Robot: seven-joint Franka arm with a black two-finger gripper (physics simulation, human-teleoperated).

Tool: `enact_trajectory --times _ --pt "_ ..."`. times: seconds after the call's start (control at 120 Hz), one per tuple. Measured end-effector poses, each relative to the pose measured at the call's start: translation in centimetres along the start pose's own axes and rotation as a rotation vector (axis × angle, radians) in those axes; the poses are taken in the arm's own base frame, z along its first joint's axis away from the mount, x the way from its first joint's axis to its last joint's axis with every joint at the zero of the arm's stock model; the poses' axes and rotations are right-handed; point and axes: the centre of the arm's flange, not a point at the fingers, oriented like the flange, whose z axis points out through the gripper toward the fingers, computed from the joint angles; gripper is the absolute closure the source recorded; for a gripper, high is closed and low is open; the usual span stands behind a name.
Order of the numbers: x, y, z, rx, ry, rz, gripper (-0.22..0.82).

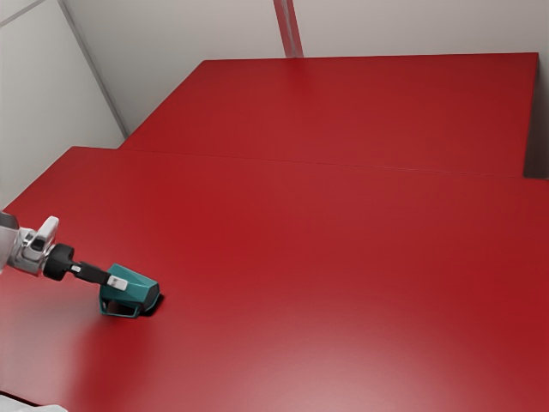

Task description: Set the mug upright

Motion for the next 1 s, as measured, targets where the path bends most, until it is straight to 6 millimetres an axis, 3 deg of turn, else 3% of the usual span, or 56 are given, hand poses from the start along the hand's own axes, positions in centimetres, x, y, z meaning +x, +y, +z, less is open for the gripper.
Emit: enact_trajectory --times 0.225,0.675,0.842,1.0 --pt "1.5 1.3 -0.5 0.016 -0.001 0.047 0.74" --pt "7.1 7.1 -1.8 0.099 -0.092 0.199 0.75" --pt "8.9 9.3 -1.5 0.156 -0.206 0.222 0.75" --pt "11.1 11.4 0.1 0.224 -0.323 0.239 0.75"
